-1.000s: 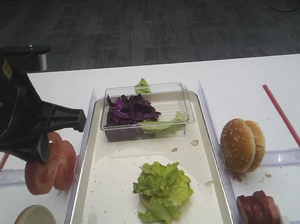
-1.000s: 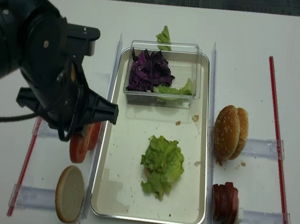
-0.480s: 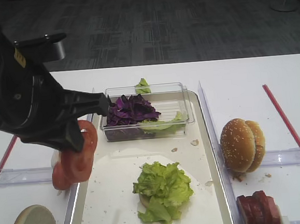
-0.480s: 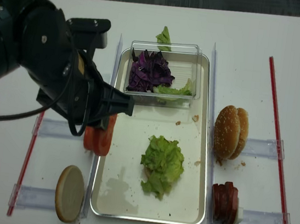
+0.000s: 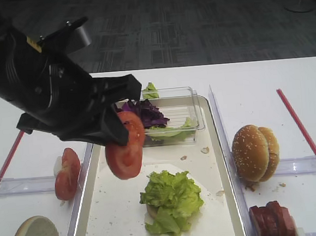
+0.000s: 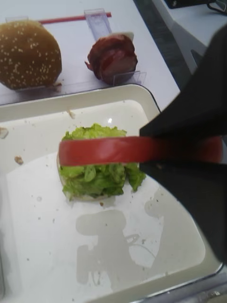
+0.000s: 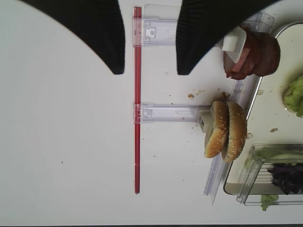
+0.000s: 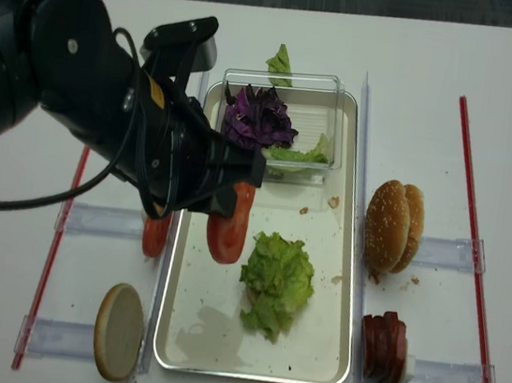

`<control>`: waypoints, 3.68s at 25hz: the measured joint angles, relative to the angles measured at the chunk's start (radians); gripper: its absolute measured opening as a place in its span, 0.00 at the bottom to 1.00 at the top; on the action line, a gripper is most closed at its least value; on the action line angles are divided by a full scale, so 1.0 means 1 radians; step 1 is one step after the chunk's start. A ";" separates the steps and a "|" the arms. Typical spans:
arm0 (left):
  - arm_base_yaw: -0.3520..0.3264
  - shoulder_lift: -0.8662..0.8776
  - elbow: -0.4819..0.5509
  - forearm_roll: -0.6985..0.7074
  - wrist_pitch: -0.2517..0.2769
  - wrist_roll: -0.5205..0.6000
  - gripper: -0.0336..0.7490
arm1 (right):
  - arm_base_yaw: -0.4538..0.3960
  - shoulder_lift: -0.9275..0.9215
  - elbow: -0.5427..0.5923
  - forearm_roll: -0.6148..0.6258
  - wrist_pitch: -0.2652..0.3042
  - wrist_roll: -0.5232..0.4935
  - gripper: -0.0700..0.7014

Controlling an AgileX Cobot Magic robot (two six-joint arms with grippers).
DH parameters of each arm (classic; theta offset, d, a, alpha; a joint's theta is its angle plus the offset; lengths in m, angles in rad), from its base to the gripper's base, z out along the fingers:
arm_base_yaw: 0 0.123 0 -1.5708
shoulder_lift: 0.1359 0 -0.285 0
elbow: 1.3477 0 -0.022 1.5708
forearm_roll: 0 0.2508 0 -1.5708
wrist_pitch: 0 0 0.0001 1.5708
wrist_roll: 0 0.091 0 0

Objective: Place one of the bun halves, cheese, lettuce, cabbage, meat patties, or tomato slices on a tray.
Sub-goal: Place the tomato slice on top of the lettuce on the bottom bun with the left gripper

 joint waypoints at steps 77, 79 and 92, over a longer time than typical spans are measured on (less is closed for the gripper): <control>0.080 0.413 0.199 -0.927 -0.076 0.944 0.13 | 0.000 0.000 0.000 -0.002 0.000 0.000 0.48; 0.080 0.417 0.199 -0.929 -0.076 0.948 0.13 | 0.000 0.000 0.000 -0.002 0.000 0.000 0.48; 0.080 0.417 0.199 -0.931 -0.076 0.936 0.30 | 0.000 0.000 0.000 -0.002 0.000 0.000 0.48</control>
